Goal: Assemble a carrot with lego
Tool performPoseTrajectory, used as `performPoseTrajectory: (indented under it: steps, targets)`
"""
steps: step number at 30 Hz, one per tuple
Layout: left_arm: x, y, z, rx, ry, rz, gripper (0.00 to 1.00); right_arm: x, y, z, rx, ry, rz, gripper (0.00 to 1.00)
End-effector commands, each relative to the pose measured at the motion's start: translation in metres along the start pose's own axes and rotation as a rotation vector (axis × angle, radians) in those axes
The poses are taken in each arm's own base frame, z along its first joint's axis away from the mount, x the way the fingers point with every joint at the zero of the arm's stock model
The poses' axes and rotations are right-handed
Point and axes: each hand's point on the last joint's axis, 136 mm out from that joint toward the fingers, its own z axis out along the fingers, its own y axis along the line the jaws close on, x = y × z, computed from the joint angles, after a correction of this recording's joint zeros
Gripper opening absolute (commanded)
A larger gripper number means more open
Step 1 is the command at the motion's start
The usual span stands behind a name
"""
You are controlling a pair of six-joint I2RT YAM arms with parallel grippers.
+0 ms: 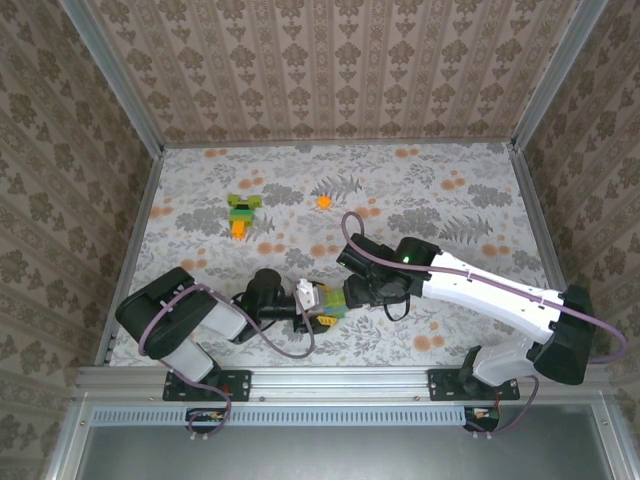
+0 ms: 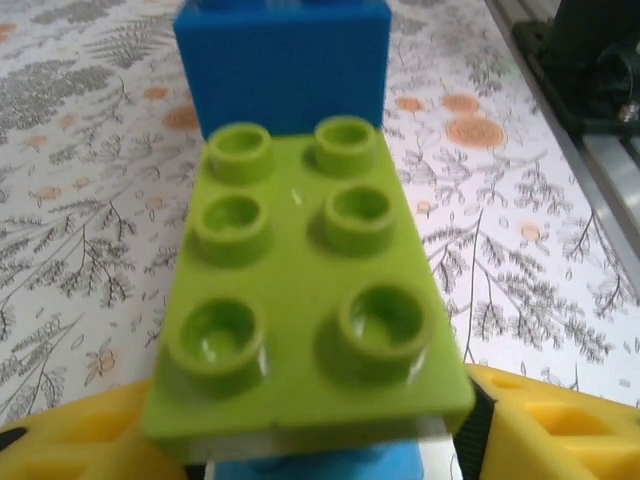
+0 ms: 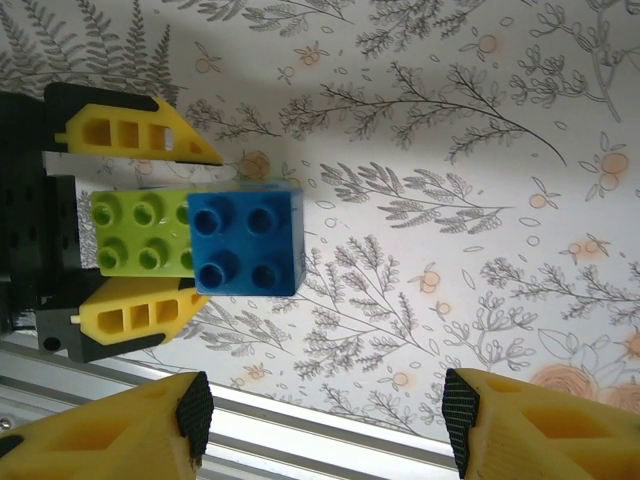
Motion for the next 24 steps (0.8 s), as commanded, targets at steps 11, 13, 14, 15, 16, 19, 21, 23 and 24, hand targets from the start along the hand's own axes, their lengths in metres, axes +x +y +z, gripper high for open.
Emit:
performPoseTrajectory:
  steps: [11, 13, 14, 15, 16, 19, 21, 23, 24]
  targets:
    - [-0.024, -0.008, -0.022, -0.014, -0.070, -0.023, 1.00, 0.031, -0.030, 0.026, 0.063, 0.061, -0.002, 0.63]
    - [-0.026, -0.009, -0.024, -0.015, -0.075, -0.031, 1.00, 0.033, -0.029, 0.032, 0.058, 0.063, -0.003, 0.63]
    - [-0.027, -0.010, -0.025, -0.011, -0.075, -0.037, 1.00, 0.033, -0.029, 0.035, 0.059, 0.064, -0.004, 0.63]
    - [-0.028, -0.011, -0.026, -0.008, -0.076, -0.040, 1.00, 0.033, -0.029, 0.037, 0.061, 0.066, -0.005, 0.63]
    - [-0.029, -0.012, -0.026, -0.006, -0.076, -0.043, 1.00, 0.034, -0.029, 0.040, 0.065, 0.070, -0.010, 0.63]
    - [-0.030, -0.013, -0.028, -0.005, -0.077, -0.056, 1.00, 0.032, -0.030, 0.047, 0.084, 0.072, -0.017, 0.63]
    - [-0.028, -0.012, -0.028, -0.017, -0.070, -0.065, 1.00, 0.030, -0.032, 0.050, 0.088, 0.064, -0.009, 0.62]
    - [-0.025, -0.011, -0.027, -0.025, -0.065, -0.080, 1.00, 0.028, -0.036, 0.053, 0.088, 0.060, 0.009, 0.62]
    - [-0.025, -0.011, -0.027, -0.027, -0.065, -0.084, 1.00, 0.028, -0.038, 0.055, 0.087, 0.061, 0.013, 0.62]
